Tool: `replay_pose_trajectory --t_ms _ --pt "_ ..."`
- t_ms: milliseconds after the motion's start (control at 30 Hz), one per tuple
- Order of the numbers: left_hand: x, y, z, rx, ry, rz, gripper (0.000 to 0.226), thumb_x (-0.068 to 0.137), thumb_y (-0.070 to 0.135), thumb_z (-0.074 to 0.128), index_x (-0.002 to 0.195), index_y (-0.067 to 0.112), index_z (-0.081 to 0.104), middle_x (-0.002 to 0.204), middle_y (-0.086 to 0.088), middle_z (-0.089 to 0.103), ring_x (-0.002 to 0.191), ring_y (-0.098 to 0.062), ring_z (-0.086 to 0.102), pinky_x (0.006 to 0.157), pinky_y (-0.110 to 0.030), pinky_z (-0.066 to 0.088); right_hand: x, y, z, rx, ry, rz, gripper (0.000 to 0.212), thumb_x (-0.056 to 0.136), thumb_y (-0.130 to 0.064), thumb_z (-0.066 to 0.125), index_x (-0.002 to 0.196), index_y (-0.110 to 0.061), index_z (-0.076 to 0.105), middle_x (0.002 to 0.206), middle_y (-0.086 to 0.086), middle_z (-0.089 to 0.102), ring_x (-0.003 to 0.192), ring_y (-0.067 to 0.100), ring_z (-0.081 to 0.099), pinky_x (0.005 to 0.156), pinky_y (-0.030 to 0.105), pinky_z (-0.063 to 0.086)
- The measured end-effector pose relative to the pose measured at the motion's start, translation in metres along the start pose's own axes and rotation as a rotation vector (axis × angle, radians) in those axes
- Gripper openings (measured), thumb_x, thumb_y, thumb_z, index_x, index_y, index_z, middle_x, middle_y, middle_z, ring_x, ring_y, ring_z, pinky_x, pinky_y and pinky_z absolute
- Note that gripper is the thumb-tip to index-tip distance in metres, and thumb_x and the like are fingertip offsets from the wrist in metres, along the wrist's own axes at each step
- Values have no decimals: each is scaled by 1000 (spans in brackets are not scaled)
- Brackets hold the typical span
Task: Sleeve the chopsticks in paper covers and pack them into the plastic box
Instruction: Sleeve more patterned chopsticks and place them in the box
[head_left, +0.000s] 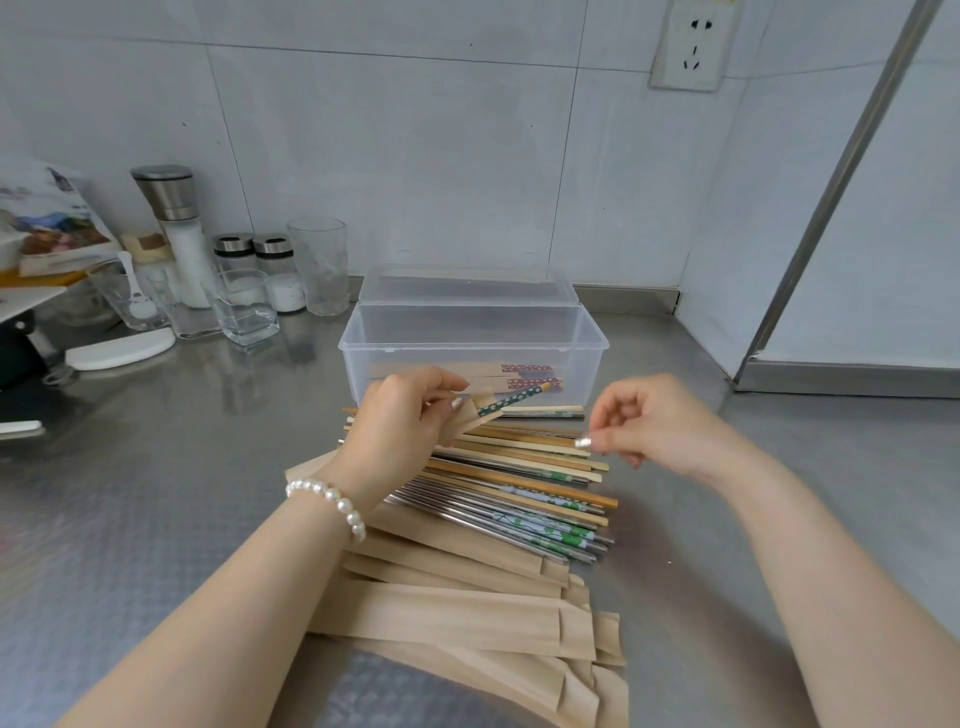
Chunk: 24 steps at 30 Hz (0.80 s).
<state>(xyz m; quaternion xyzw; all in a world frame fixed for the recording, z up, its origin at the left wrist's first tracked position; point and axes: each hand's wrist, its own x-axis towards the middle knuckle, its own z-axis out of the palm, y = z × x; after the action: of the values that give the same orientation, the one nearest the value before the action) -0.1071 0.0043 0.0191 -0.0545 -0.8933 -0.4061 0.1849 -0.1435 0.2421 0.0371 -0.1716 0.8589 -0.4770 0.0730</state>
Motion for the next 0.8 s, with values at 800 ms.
replay_pose_trajectory --t_ms 800 --pt "-2 0 6 258 -148 0 21 91 36 49 102 19 52 85 0 64 77 -22 58 72 -39 49 3 1 18 -450 -180 56 13 70 -12 79 65 -21 70 56 -9 58 56 5 52 61 21 44"
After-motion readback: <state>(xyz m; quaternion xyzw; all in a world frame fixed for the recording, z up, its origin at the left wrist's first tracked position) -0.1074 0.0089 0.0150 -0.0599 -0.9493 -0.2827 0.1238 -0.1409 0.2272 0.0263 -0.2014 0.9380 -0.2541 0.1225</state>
